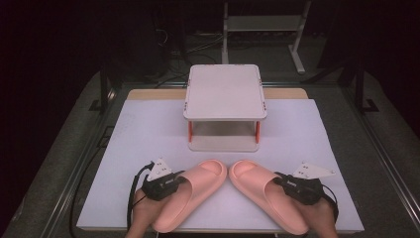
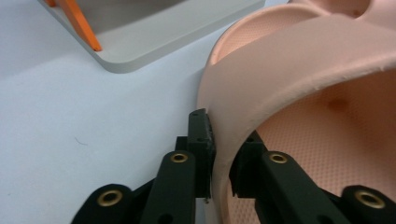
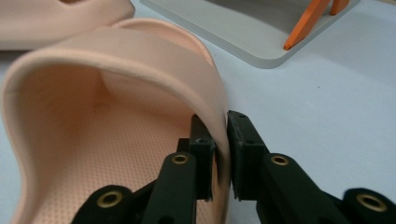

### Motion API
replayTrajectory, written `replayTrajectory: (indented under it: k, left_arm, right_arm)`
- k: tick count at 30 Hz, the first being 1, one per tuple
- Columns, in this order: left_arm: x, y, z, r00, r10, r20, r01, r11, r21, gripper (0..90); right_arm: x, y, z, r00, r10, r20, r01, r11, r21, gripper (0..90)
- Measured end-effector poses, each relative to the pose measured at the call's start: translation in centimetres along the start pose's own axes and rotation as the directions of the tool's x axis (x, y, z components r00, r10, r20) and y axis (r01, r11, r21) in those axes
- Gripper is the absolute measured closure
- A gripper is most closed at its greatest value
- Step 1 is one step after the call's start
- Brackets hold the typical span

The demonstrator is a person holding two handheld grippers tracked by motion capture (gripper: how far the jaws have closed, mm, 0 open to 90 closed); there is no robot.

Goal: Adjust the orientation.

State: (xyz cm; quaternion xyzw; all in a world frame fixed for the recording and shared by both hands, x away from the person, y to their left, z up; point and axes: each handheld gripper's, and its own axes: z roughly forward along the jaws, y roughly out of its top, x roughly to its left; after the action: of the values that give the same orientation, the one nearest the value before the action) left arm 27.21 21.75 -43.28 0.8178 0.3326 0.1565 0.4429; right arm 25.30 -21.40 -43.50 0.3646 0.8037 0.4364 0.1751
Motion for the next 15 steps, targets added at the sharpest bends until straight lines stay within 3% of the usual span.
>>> replayTrajectory:
  k: [3,15]
  left_arm:
    - [0.3,0.1,-0.4,1.0000,0.000,-0.010,-0.001,1.0000,-0.007,81.8]
    - [1.7,0.7,-3.0,0.9979,-0.062,-0.016,0.060,0.9937,-0.095,82.1]
  right_arm:
    - [-0.1,0.1,-0.3,0.9999,0.013,-0.006,-0.013,1.000,-0.017,82.1]
    - [-0.6,-0.2,-1.8,0.9974,0.067,-0.026,-0.069,0.994,-0.079,82.4]
